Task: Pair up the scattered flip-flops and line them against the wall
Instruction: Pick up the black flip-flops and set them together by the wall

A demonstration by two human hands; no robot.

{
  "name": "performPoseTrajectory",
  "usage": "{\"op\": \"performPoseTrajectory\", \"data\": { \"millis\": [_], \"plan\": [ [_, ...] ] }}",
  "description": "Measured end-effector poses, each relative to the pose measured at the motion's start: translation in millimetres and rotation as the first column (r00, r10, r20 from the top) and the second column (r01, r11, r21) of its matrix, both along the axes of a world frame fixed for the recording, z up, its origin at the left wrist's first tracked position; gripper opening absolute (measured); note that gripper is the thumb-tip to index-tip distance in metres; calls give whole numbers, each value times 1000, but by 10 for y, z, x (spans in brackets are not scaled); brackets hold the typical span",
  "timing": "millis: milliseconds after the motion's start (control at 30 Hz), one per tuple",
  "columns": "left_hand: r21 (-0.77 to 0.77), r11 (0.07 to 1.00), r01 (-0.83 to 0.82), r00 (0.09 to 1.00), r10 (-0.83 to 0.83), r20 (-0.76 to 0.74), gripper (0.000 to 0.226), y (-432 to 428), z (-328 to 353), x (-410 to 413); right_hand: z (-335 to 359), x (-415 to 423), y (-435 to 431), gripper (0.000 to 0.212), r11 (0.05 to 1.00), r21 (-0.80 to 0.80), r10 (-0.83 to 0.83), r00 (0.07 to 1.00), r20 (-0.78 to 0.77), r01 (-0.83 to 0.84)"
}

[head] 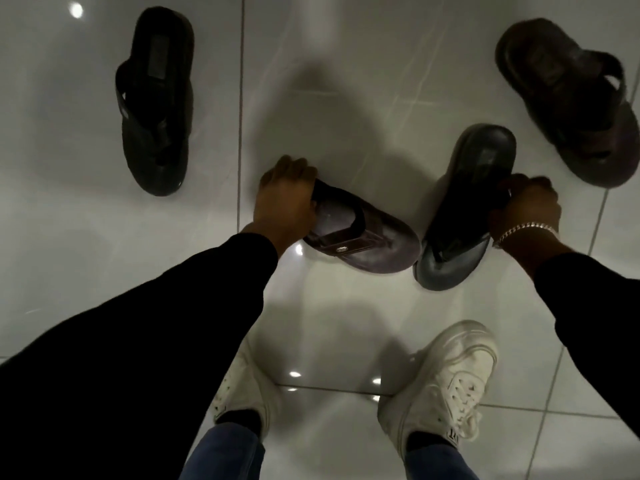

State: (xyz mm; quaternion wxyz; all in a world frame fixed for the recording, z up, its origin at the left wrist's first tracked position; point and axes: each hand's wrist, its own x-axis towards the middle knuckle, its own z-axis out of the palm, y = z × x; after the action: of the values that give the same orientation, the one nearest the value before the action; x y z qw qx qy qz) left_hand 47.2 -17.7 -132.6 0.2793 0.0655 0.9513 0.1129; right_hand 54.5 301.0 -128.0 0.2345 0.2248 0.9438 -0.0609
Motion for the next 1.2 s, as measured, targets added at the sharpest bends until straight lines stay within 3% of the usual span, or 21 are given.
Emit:
{"op": "performPoseTrajectory", "data": {
  "millis": [233, 400, 500, 633, 733, 833, 900, 1000, 1200],
  "plan": [
    [11, 1000, 14, 991, -13, -135, 50, 30, -167, 165, -142, -727, -273, 22, 963, 41, 268, 954, -133, -265],
    [3, 999, 47, 992, -46, -114, 53, 131, -200, 225, -153, -1213, -530, 28, 927, 22, 370, 904, -213, -374],
    [82, 997, -3, 994, 12, -109, 58, 218, -154, 224, -183, -1321, -821, 33, 944, -115, 264, 917, -298, -309],
    [390, 894, -219, 937, 305, -173, 56, 278, 28, 101, -95, -981, -1148, 36, 933, -340, -43, 898, -437, -120],
    [484, 855, -186, 925, 318, -207, 57, 308, 121, -210, -7, -260, -1304, 29, 904, -424, -157, 889, -431, -46],
    [365, 931, -2, 980, 75, -186, 63, 414, 64, -671, 72, 471, -1407, 36, 889, -445, -8, 967, -254, -110],
    [305, 951, 60, 997, -39, -72, 60, 512, -38, -875, 5, 664, -1305, 36, 907, -406, 33, 980, -195, -111],
    [294, 956, -13, 999, 2, 39, 50, 535, -142, -909, -59, 635, -1054, 26, 920, -388, -133, 971, -198, 47],
    [232, 972, -34, 997, 49, -58, 53, 277, -233, -696, -29, 543, -412, 25, 961, -277, -50, 982, -185, -4]
  ]
}}
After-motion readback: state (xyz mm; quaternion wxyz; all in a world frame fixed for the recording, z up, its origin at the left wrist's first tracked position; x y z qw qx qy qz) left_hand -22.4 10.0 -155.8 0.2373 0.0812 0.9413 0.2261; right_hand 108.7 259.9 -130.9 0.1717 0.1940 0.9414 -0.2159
